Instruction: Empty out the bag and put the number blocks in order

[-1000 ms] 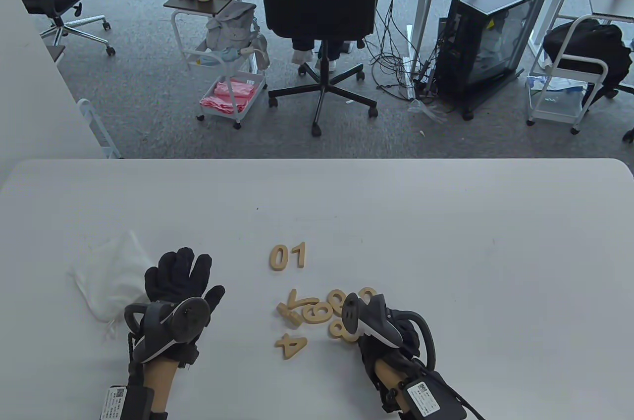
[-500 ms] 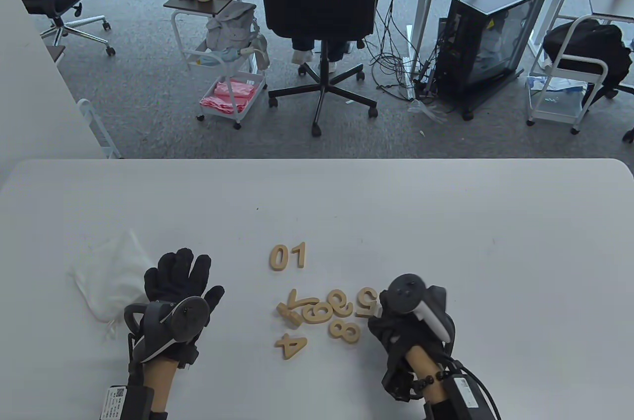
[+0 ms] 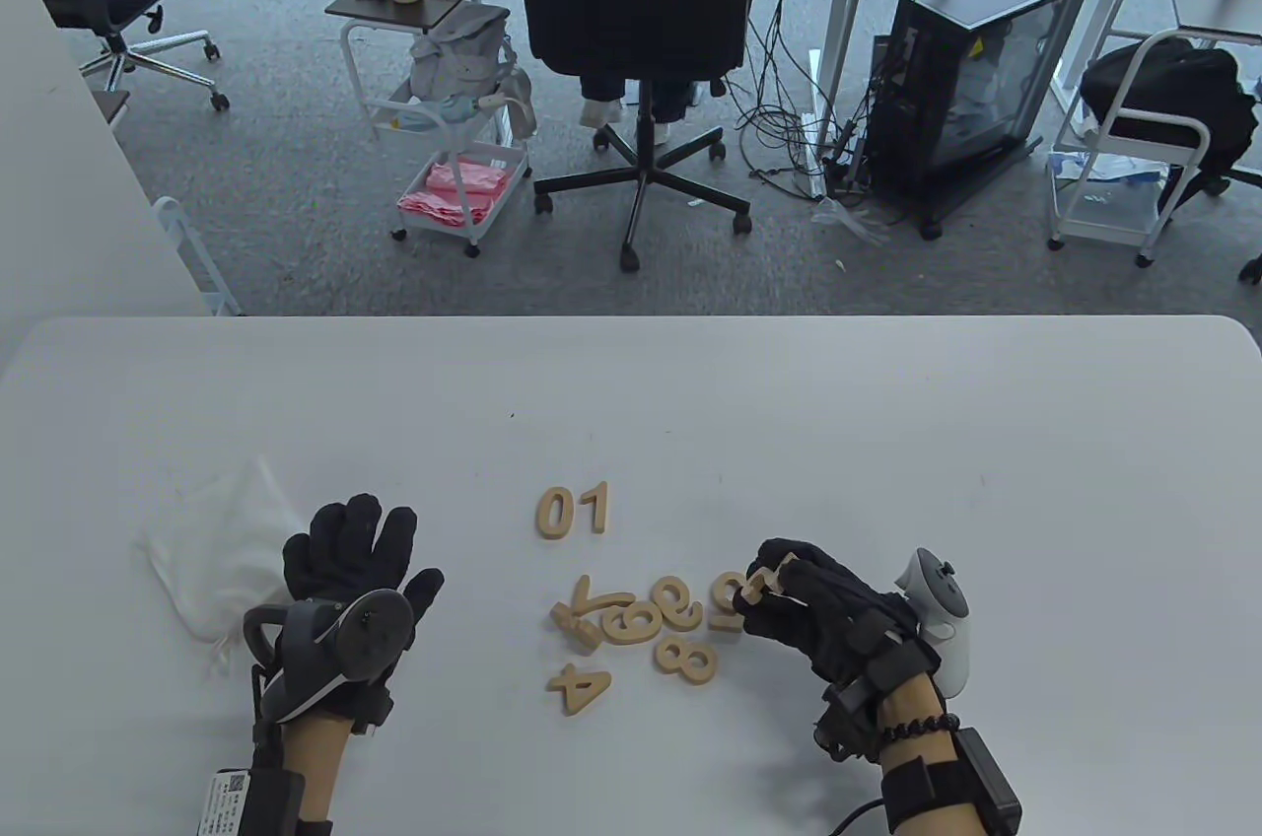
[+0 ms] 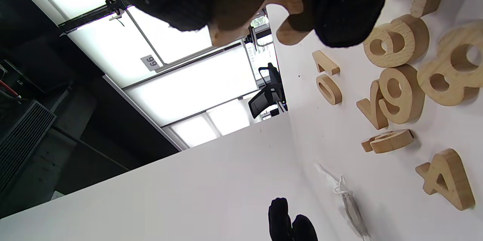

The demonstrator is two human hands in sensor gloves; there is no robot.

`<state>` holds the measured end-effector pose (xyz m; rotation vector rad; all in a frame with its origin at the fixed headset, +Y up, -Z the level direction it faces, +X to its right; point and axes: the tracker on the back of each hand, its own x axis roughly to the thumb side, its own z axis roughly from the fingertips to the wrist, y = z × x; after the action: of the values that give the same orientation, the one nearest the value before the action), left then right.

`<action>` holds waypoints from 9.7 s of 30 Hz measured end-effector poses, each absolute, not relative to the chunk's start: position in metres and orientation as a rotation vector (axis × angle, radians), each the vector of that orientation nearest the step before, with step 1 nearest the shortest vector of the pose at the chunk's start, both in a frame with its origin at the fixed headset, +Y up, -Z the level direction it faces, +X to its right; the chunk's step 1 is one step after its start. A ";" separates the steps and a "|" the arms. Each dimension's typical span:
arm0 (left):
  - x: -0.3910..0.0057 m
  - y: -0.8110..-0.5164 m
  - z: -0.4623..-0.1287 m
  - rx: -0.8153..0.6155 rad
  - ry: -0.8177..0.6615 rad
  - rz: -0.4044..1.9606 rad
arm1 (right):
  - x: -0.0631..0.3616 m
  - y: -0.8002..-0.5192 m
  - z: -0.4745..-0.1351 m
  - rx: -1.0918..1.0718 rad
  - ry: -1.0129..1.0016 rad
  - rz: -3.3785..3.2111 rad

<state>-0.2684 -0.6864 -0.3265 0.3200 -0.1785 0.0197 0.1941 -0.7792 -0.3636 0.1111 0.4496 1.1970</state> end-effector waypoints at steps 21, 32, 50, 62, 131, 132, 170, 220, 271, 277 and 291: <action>-0.271 -0.685 -0.326 0.342 -0.179 0.026 | 0.202 -0.756 -0.356 -0.120 0.126 1.611; -0.272 -0.684 -0.325 0.359 -0.179 0.032 | 0.173 -0.730 -0.376 -0.152 0.215 1.844; -0.275 -0.684 -0.326 0.364 -0.174 0.036 | 0.071 -0.707 -0.473 -0.332 0.146 2.347; -0.275 -0.684 -0.326 0.365 -0.171 0.038 | 0.028 -0.741 -0.497 -0.443 0.173 2.545; -0.270 -0.684 -0.325 0.354 -0.191 0.032 | -0.023 -0.732 -0.346 0.611 0.032 2.977; -0.270 -0.684 -0.325 0.354 -0.190 0.032 | -0.026 -0.736 -0.346 0.621 0.039 3.001; -0.270 -0.684 -0.325 0.344 -0.180 0.038 | 0.018 -0.715 -0.354 0.453 -0.081 2.539; -0.274 -0.679 -0.325 0.364 -0.176 0.034 | 0.036 -0.744 -0.489 0.209 -0.105 3.154; -0.272 -0.680 -0.324 0.363 -0.186 0.039 | -0.012 -0.683 -0.331 1.009 0.105 2.840; -0.272 -0.680 -0.324 0.362 -0.187 0.038 | -0.041 -0.719 -0.310 1.190 0.209 2.905; -0.272 -0.680 -0.324 0.361 -0.182 0.033 | -0.064 -0.772 -0.304 1.373 0.341 3.055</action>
<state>-0.2721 -0.6798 -0.3240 0.3605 -0.1824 0.0332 -0.0637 -0.7716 -0.3036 1.3729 0.3408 3.0549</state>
